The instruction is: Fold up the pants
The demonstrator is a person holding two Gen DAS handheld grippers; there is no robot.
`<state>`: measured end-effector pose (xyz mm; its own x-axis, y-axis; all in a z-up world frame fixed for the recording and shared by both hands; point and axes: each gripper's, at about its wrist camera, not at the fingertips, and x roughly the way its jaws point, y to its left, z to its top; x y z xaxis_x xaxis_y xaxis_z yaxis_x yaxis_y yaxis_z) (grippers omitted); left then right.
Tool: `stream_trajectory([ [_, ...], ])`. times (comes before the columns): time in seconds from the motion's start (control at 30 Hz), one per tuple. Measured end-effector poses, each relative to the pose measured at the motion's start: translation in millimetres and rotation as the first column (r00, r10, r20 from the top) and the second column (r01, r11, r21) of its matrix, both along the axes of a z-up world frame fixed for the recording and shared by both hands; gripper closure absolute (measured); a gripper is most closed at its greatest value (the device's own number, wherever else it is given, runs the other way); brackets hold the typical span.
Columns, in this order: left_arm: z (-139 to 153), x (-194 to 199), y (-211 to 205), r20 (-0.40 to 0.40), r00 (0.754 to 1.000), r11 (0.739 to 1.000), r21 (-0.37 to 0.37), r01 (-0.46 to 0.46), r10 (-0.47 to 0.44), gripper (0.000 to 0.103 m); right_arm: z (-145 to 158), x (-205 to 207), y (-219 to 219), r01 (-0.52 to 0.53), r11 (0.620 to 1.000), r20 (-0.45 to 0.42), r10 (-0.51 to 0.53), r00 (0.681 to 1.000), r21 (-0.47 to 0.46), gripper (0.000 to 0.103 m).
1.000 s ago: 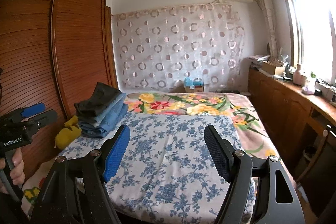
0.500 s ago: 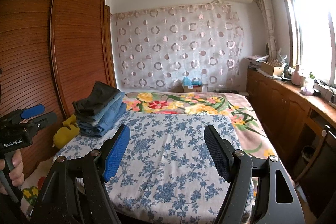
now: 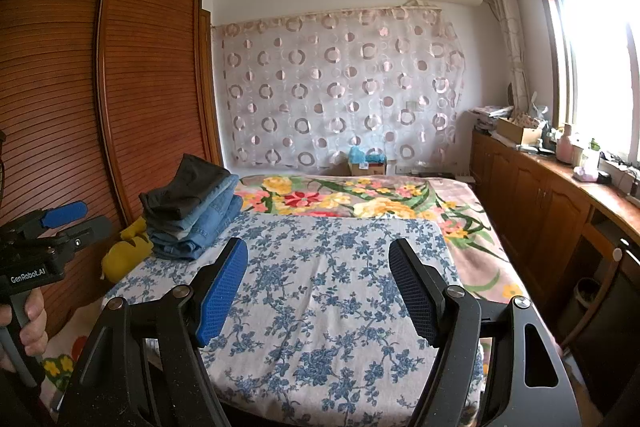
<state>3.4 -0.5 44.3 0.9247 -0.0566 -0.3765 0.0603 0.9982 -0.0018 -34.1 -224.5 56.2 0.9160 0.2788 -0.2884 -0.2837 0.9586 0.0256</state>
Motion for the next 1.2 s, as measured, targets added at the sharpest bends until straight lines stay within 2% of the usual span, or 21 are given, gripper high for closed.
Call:
stream_trajectory([
  [1.2, 0.3, 0.4, 0.6, 0.000, 1.000, 1.000, -0.001, -0.002, 0.002, 0.021, 0.5, 3.6, -5.0, -0.006, 1.000, 0.002, 0.006, 1.000, 0.002, 0.028],
])
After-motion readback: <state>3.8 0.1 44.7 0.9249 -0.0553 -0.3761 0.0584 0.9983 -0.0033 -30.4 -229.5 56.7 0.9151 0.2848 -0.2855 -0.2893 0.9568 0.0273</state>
